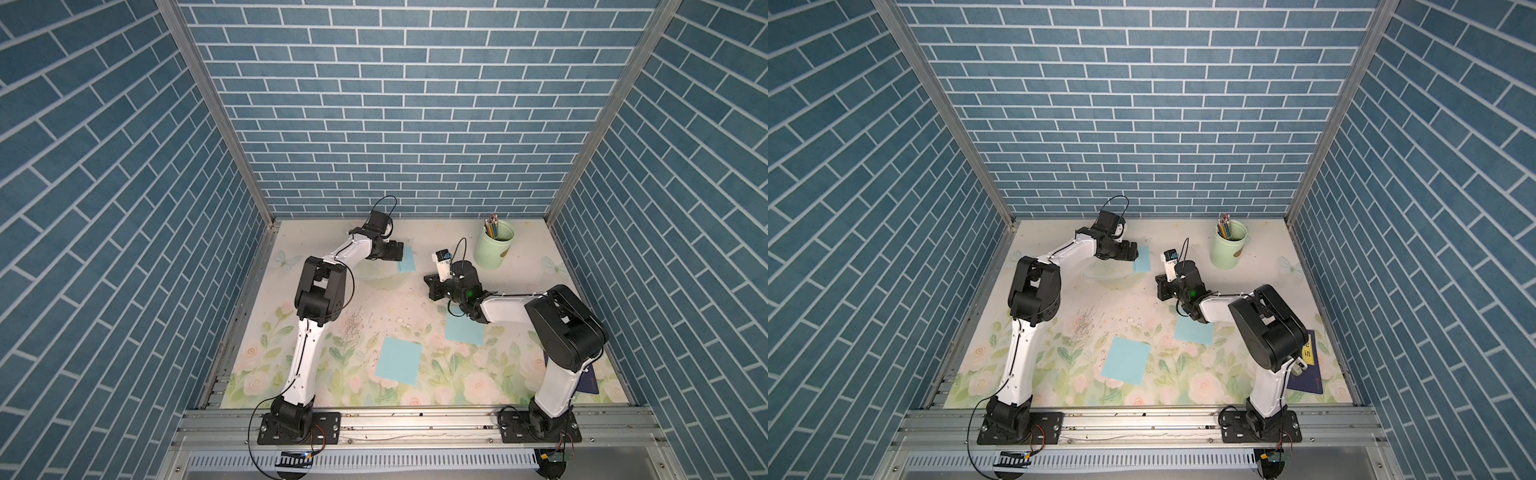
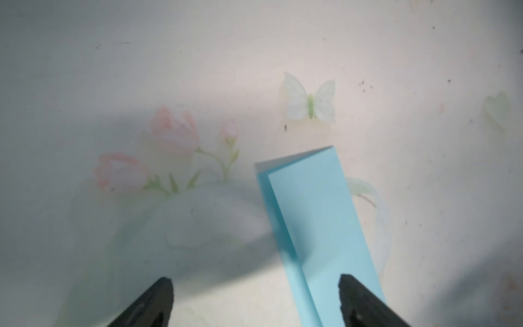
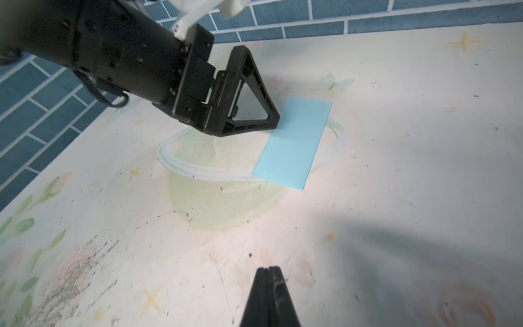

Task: Fold the square paper along the opposite sides
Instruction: Place the paper at the center of the board.

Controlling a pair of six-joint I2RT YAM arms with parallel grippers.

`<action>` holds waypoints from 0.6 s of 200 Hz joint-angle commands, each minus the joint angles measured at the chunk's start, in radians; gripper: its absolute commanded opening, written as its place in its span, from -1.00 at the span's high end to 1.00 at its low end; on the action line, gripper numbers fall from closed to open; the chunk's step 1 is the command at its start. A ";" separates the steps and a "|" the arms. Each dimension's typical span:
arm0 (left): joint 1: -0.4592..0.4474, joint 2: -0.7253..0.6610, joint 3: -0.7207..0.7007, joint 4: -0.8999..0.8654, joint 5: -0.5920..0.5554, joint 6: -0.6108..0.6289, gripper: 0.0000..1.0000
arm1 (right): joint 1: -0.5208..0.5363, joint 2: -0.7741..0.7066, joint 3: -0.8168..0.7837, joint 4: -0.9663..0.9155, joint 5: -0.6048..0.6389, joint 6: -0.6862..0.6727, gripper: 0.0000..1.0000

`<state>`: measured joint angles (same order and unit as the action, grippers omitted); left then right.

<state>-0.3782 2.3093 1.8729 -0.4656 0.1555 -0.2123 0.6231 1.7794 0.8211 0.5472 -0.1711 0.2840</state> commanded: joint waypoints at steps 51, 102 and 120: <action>-0.078 -0.454 -0.464 0.177 -0.116 -0.085 -1.00 | 0.327 -0.281 -0.199 -0.339 0.198 -0.137 0.79; -0.181 -0.511 -0.546 0.184 -0.022 -0.109 -0.98 | 0.297 -0.393 -0.242 -0.498 0.436 0.113 0.84; -0.222 -0.497 -0.553 0.185 0.006 -0.128 -0.94 | 0.269 -0.428 -0.258 -0.584 0.524 0.203 0.77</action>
<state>-0.5404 1.8088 1.3304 -0.2863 0.1043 -0.3122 0.9215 1.4055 0.5907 0.1184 0.1680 0.3157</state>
